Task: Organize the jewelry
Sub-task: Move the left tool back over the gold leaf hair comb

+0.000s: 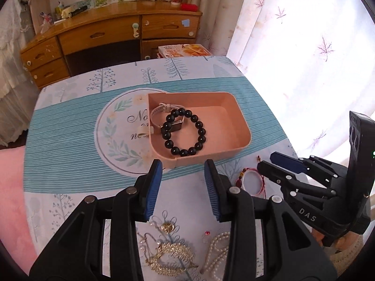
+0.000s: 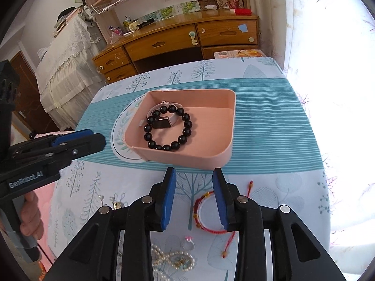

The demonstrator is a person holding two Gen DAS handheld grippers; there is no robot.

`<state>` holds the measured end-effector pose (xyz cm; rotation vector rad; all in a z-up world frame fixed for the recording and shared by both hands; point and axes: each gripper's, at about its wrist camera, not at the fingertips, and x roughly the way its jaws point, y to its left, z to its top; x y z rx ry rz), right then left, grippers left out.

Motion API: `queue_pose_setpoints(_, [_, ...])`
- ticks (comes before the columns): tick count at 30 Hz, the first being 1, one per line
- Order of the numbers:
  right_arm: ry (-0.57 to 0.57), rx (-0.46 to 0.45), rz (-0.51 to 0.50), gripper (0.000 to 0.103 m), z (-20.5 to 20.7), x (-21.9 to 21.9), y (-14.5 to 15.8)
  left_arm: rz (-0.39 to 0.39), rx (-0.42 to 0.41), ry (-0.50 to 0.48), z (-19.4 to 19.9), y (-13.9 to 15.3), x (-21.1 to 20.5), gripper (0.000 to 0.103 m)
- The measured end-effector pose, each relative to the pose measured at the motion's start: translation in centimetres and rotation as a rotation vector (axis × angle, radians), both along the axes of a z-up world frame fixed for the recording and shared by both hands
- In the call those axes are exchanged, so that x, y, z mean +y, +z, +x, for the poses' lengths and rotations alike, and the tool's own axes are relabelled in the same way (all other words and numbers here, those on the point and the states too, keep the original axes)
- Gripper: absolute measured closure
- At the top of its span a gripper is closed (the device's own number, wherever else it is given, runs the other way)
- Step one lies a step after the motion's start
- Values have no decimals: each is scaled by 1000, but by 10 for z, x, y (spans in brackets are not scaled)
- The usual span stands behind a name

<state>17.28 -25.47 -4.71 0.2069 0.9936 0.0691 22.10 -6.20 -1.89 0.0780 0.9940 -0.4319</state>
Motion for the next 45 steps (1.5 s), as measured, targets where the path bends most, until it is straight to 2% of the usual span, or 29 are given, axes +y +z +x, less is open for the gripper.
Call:
queue_pose_setpoints(3, [-1, -1, 3, 71, -12, 0, 3, 17, -26, -10, -15, 5, 0, 69])
queue_pose_setpoints(9, [-9, -8, 8, 71, -37, -2, 7, 64, -170, -43, -56, 22, 6, 69])
queue_pose_setpoints(12, [-14, -4, 13, 71, -47, -6, 9, 73, -201, -47, -70, 27, 14, 69])
queue_pose_setpoints(15, [-22, 0, 19, 71, -59, -13, 10, 113, -223, -31, -82, 28, 24, 69])
queue_pose_setpoints(19, [-34, 5, 32, 71, -72, -23, 11, 78, -208, 3, -96, 27, 46, 69])
queue_pose_setpoints(23, [-27, 2, 39, 71, -91, -26, 9, 91, -207, 41, -110, 14, 63, 69])
queue_pose_setpoints(30, [31, 58, 58, 71, -123, -8, -13, 92, -80, 50, -133, -36, 80, 69])
queue_pose_setpoints(36, [105, 164, 65, 71, -147, 23, -56, 134, 0, 42, -155, -81, 83, 69])
queue_pose_setpoints(38, [117, 185, 54, 70, -152, 32, -69, 135, 23, 40, -158, -90, 83, 69])
queue_pose_setpoints(40, [127, 166, 11, 71, -155, 38, -70, 134, 41, 38, -159, -96, 82, 69])
queue_pose_setpoints(45, [170, 176, -70, 71, -145, 56, -69, 128, 30, 40, -153, -91, 81, 69])
